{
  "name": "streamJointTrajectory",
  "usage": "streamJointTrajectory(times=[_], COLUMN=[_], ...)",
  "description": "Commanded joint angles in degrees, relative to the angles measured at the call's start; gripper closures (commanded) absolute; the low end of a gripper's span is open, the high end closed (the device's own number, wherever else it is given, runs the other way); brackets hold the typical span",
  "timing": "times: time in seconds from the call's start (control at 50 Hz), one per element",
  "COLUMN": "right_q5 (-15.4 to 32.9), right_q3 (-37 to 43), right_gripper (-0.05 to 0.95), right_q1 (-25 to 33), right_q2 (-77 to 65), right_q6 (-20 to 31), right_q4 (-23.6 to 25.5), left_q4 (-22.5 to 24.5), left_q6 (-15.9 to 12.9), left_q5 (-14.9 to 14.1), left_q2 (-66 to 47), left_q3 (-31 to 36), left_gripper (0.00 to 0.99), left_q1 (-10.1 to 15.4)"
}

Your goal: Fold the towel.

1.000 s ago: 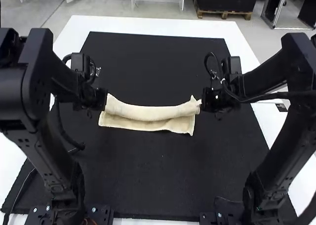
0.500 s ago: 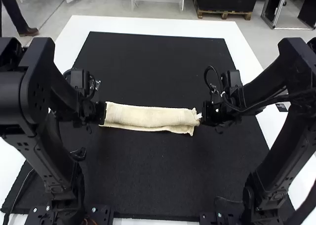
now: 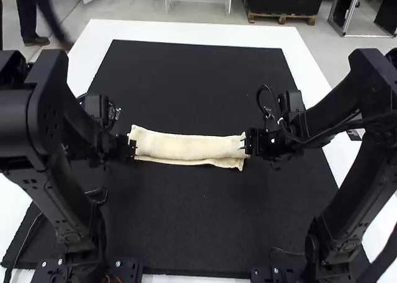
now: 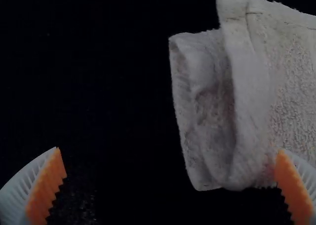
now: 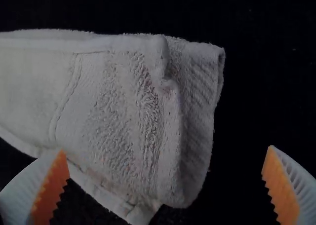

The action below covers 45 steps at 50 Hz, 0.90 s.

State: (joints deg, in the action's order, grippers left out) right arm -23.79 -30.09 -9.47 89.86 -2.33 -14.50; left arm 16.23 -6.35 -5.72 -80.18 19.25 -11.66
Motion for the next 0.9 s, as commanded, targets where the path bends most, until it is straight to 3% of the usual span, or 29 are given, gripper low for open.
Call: streamJointTrajectory(times=[0.0, 0.22, 0.88], right_q5=[-1.4, -1.4, -1.1], right_q3=[0.0, -0.7, -6.7], right_gripper=[0.00, 0.00, 0.00], right_q1=[0.5, 0.4, -2.2], right_q2=[-1.4, 0.7, 10.8], right_q6=[0.1, 0.1, -0.1], right_q4=[-0.6, -1.3, -4.3], left_q4=[1.5, 1.8, -1.6], left_q6=[0.4, 0.5, 3.5], left_q5=[-1.2, -3.2, -4.0], left_q2=[2.1, 5.2, 10.7], left_q3=[0.1, 1.3, 3.4], left_gripper=[0.016, 0.016, 0.023], left_q1=[-2.9, -6.4, -6.5])
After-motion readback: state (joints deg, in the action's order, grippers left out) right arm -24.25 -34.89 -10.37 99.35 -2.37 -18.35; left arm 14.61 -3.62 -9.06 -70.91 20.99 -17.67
